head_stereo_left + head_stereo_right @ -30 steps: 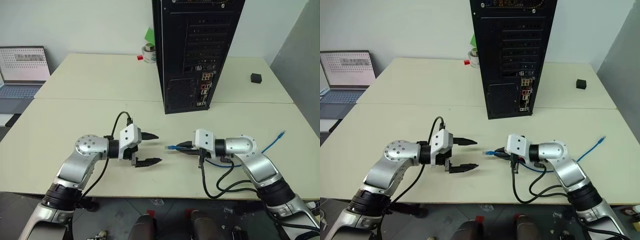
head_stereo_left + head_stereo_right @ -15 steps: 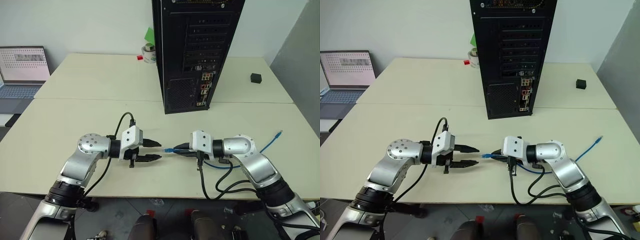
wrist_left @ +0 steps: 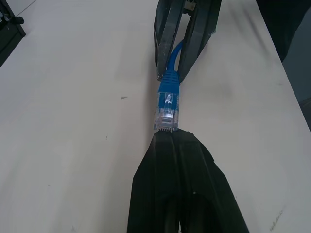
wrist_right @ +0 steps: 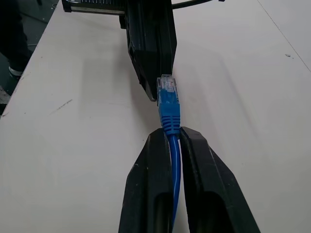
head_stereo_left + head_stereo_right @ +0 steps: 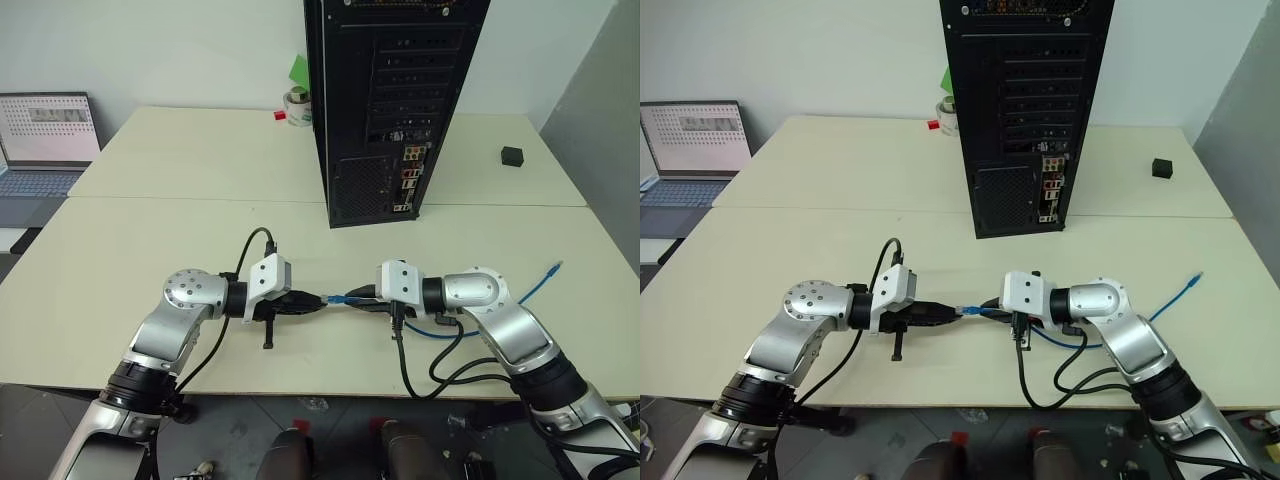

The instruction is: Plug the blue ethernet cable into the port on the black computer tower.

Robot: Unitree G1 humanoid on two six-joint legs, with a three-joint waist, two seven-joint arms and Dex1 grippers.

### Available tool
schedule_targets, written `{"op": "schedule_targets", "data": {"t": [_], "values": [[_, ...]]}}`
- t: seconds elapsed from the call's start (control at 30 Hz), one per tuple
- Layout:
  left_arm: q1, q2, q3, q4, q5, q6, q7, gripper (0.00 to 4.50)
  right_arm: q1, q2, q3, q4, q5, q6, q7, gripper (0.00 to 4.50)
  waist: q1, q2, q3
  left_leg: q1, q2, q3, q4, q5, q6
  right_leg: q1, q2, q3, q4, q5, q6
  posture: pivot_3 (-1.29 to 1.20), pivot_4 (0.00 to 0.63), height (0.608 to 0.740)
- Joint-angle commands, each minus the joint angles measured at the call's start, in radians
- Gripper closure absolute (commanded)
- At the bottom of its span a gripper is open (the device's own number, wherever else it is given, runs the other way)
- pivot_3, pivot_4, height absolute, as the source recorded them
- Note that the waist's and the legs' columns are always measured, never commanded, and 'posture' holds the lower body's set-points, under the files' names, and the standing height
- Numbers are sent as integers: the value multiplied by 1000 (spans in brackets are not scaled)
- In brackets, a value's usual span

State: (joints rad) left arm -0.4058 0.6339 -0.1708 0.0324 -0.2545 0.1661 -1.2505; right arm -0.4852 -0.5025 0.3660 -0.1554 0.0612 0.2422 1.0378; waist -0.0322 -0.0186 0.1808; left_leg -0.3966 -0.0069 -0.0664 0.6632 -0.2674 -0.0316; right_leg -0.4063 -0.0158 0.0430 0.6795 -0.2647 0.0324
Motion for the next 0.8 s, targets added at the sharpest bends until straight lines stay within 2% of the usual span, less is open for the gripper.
{"op": "schedule_targets", "data": {"t": [0.03, 0.3, 0.4, 0.43, 0.8], "values": [[-9, -3, 11, -23, -12, 10, 13, 4500, -20, 6, -3, -37, 5, -12, -2, 4492, 0, 0, 0, 0, 0, 0, 0, 0, 0, 0, 0, 0, 0, 0, 0, 0, 150, 740], [-11, 1, 20, 14, 16, -36, 38, 2900, -23, 0, -4, -27, 3, -12, -2, 4494, 0, 0, 0, 0, 0, 0, 0, 0, 0, 0, 0, 0, 0, 0, 0, 0, 150, 740], [-5, -10, 19, -1, 0, -40, 40, 2089, -24, 2, -2, -25, 4, -9, -3, 4495, 0, 0, 0, 0, 0, 0, 0, 0, 0, 0, 0, 0, 0, 0, 0, 0, 150, 740], [-3, -14, 19, -10, -9, -34, 39, 1968, -25, 2, -2, -26, 4, -8, -3, 4495, 0, 0, 0, 0, 0, 0, 0, 0, 0, 0, 0, 0, 0, 0, 0, 0, 150, 740], [1, -23, 12, -38, -38, -9, 30, 1911, -20, 4, 2, -38, 6, 1, -8, 4495, 0, 0, 0, 0, 0, 0, 0, 0, 0, 0, 0, 0, 0, 0, 0, 0, 150, 740]]}}
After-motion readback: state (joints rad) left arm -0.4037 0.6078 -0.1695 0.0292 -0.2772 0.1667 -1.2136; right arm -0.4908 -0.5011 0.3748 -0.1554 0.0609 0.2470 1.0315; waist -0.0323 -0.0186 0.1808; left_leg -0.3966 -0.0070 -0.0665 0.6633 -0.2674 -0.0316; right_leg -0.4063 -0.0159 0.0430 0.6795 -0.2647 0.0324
